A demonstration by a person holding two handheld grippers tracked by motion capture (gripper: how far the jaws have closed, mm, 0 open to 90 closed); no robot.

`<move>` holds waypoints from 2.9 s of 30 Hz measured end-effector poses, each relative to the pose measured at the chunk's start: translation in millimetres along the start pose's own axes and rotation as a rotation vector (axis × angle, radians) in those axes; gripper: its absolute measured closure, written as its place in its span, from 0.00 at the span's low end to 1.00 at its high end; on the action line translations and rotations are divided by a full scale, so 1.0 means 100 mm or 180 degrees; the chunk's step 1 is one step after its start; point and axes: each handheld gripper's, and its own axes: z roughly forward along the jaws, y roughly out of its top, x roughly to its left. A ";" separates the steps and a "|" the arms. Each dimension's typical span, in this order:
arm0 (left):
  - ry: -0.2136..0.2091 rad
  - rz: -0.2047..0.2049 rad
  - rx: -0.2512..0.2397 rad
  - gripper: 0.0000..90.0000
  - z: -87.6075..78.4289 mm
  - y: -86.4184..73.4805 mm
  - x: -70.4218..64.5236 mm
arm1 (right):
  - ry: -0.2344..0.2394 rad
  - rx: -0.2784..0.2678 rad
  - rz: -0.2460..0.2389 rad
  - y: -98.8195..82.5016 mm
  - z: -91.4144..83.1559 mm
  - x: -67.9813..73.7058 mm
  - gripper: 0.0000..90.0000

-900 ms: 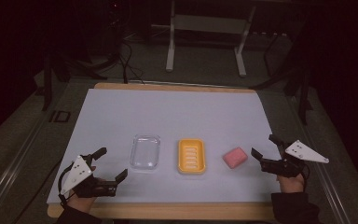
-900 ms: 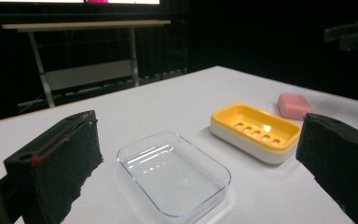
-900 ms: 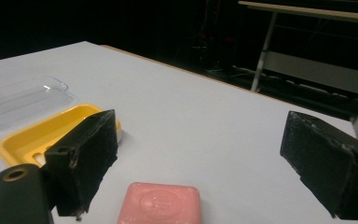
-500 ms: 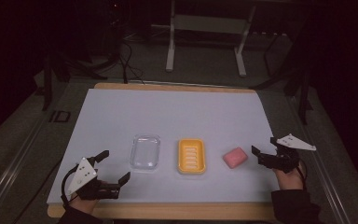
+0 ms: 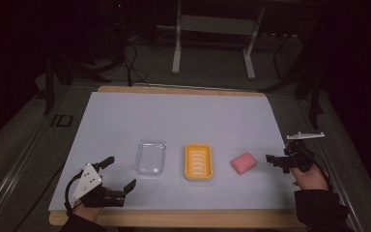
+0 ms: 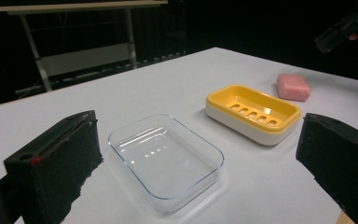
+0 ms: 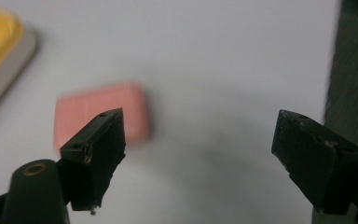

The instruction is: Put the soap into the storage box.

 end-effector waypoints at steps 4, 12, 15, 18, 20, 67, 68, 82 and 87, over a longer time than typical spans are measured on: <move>-0.0007 0.0023 0.0007 0.00 0.01 0.00 -0.01 | -0.0048 0.0624 -0.0081 0.00 0.08 -0.03 0.15; 0.0004 0.0008 0.0013 0.00 0.01 0.00 0.00 | 0.0038 0.1135 -0.0099 -0.02 0.15 -0.02 0.15; 0.0001 0.0016 0.0033 0.00 0.01 0.00 0.00 | 0.0076 0.1341 -0.0126 -0.01 0.17 -0.02 0.15; 0.0002 0.0010 0.0043 0.00 0.02 0.00 0.00 | 0.0150 0.1543 -0.0159 0.00 0.20 -0.02 0.15; 0.0009 0.0008 0.0048 0.00 0.02 0.00 0.00 | 0.0216 0.1623 -0.0172 0.01 0.20 -0.02 0.15; -0.0060 -0.0073 0.0038 0.00 0.02 -0.02 0.03 | 0.1392 0.1845 -0.2829 -0.05 0.15 0.34 0.16; -0.0066 -0.0075 0.0051 0.00 0.01 -0.02 0.02 | 0.1373 0.1837 -0.2902 -0.05 0.17 0.36 0.16; -0.0149 -0.0062 0.0080 0.00 0.01 -0.03 0.01 | 0.1379 0.1574 -0.3395 0.11 0.22 0.43 0.17; -0.0169 -0.0063 0.0079 0.00 0.01 -0.03 0.01 | 0.1380 0.1567 -0.3435 0.21 0.26 0.48 0.17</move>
